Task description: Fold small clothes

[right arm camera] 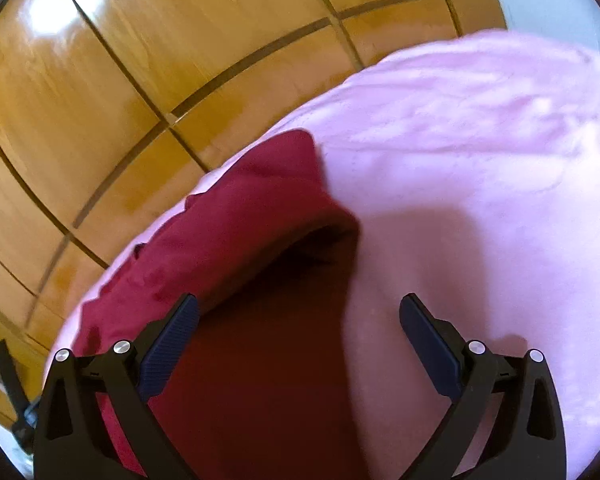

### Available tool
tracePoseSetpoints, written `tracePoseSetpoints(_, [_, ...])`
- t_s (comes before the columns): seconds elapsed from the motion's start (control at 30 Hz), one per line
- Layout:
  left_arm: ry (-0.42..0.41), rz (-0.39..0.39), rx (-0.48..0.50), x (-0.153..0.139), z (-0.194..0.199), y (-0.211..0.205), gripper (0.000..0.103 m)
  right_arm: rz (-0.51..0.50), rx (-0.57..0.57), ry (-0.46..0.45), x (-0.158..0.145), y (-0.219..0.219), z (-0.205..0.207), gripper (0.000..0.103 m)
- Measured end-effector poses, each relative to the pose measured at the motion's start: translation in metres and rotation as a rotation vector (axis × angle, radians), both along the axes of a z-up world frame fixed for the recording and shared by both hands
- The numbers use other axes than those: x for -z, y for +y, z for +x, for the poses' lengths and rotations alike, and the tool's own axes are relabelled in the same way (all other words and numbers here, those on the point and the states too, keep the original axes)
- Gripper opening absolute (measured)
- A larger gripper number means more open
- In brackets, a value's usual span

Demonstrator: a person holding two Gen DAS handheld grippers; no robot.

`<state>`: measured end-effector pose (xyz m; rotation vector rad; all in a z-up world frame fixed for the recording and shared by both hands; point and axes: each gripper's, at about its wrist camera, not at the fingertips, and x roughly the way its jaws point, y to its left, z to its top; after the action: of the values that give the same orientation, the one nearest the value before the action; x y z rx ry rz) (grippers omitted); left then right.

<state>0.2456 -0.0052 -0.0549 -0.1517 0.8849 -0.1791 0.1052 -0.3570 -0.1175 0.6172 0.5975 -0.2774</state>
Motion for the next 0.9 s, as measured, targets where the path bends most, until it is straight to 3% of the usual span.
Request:
tracePoseSetpoints(0.17, [0.013, -0.178, -0.040, 0.014, 0.000, 0.035, 0.097, -0.025, 0.077, -0.059, -0.018, -0.022, -0.011, 0.099])
tracePoseSetpoints(0.3, [0.008, -0.130, -0.023, 0.018, -0.001, 0.027, 0.100, -0.045, 0.124, -0.015, -0.023, -0.042, 0.009, 0.099])
tracePoseSetpoints(0.37, [0.016, -0.094, -0.021, 0.018, 0.000, 0.021, 0.100, -0.080, 0.124, 0.055, -0.017, -0.048, 0.029, 0.099])
tracePoseSetpoints(0.47, [0.015, -0.096, -0.019, 0.018, -0.003, 0.022, 0.100, -0.135, 0.108, 0.256, 0.007, -0.045, 0.054, 0.099])
tracePoseSetpoints(0.6, [0.009, -0.128, -0.019, 0.017, -0.004, 0.026, 0.100, -0.250, 0.052, 0.319, 0.010, -0.026, 0.055, 0.099])
tracePoseSetpoints(0.73, [0.008, -0.133, -0.020, 0.018, -0.005, 0.026, 0.100, -0.190, 0.041, 0.299, 0.009, -0.038, 0.044, 0.099])
tracePoseSetpoints(0.9, [0.006, -0.159, -0.019, 0.019, -0.006, 0.030, 0.101, -0.106, 0.082, 0.188, -0.008, -0.037, 0.029, 0.099])
